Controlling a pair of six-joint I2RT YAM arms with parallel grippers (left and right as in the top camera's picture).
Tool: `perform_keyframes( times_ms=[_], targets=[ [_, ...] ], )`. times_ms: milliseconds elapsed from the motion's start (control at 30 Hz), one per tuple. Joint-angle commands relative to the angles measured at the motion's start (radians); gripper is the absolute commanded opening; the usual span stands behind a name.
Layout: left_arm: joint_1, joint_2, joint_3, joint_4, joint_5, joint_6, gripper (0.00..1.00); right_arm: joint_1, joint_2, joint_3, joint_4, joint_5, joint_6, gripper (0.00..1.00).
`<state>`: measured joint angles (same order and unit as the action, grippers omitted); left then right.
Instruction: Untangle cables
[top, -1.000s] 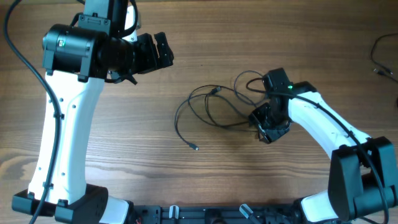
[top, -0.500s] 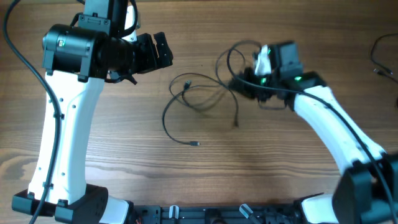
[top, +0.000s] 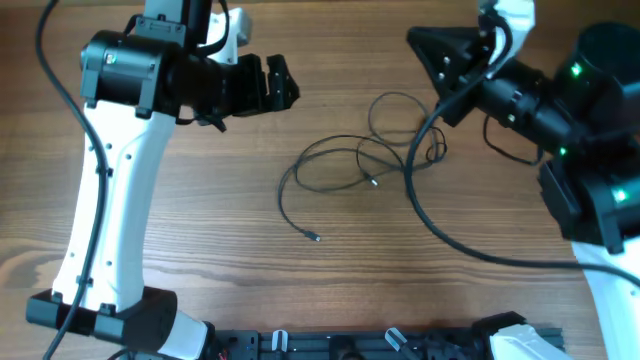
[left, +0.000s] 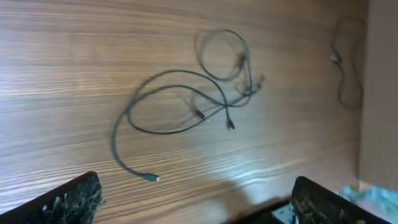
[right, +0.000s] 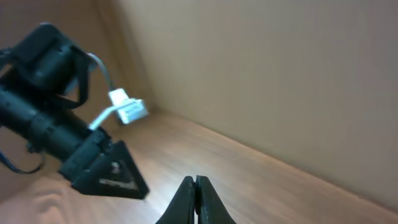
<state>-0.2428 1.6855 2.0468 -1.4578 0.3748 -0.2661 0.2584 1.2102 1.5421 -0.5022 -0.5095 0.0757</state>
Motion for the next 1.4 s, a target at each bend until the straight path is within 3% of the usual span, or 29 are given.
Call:
perform_keyframes(
  times_ms=[0,100,167,233,400,500,600,667,733,900,967,1067,1367],
  targets=[
    [-0.004,0.013,-0.001,0.004,0.081,0.054,1.0,0.002,-0.007,0.011,-0.096,0.215,0.095,0.18],
    [-0.004,0.013,-0.001,0.002,0.081,0.053,1.0,0.002,0.032,0.009,-0.301,0.349,0.344,0.45],
    [-0.004,0.013,-0.001,0.002,0.081,0.053,1.0,0.002,0.073,0.005,-0.443,0.359,0.471,0.54],
    [-0.004,0.013,-0.001,0.0,0.081,0.053,1.0,0.002,0.119,-0.003,-0.551,0.352,0.553,0.75],
    [-0.004,0.013,-0.001,0.002,0.081,0.053,1.0,0.003,0.233,-0.072,-0.656,0.352,0.713,0.75],
    [-0.004,0.013,-0.001,-0.003,0.08,0.053,1.0,0.003,0.308,-0.131,-0.662,0.353,0.932,0.77],
    [-0.004,0.013,-0.001,-0.018,0.077,0.054,1.0,0.003,0.396,-0.167,-0.658,0.352,1.06,0.96],
    [-0.004,0.013,-0.001,-0.021,0.077,0.054,1.0,0.003,0.452,-0.183,-0.625,0.352,1.061,0.99],
    [-0.004,0.013,-0.001,-0.021,0.077,0.054,1.0,0.003,0.502,-0.198,-0.587,0.352,1.061,0.82],
    [-0.004,0.013,-0.001,-0.021,0.077,0.054,1.0,0.003,0.624,-0.208,-0.5,0.354,1.057,0.77],
    [-0.004,0.013,-0.001,-0.026,0.077,0.054,1.0,0.003,0.66,-0.208,-0.467,0.353,1.063,0.67],
    [-0.004,0.013,-0.001,-0.037,0.077,0.054,1.0,0.001,0.682,-0.208,-0.443,0.377,1.125,0.67],
    [-0.004,0.013,-0.001,-0.052,0.077,0.054,1.0,-0.011,0.685,-0.209,-0.461,0.448,1.493,0.66]
  ],
)
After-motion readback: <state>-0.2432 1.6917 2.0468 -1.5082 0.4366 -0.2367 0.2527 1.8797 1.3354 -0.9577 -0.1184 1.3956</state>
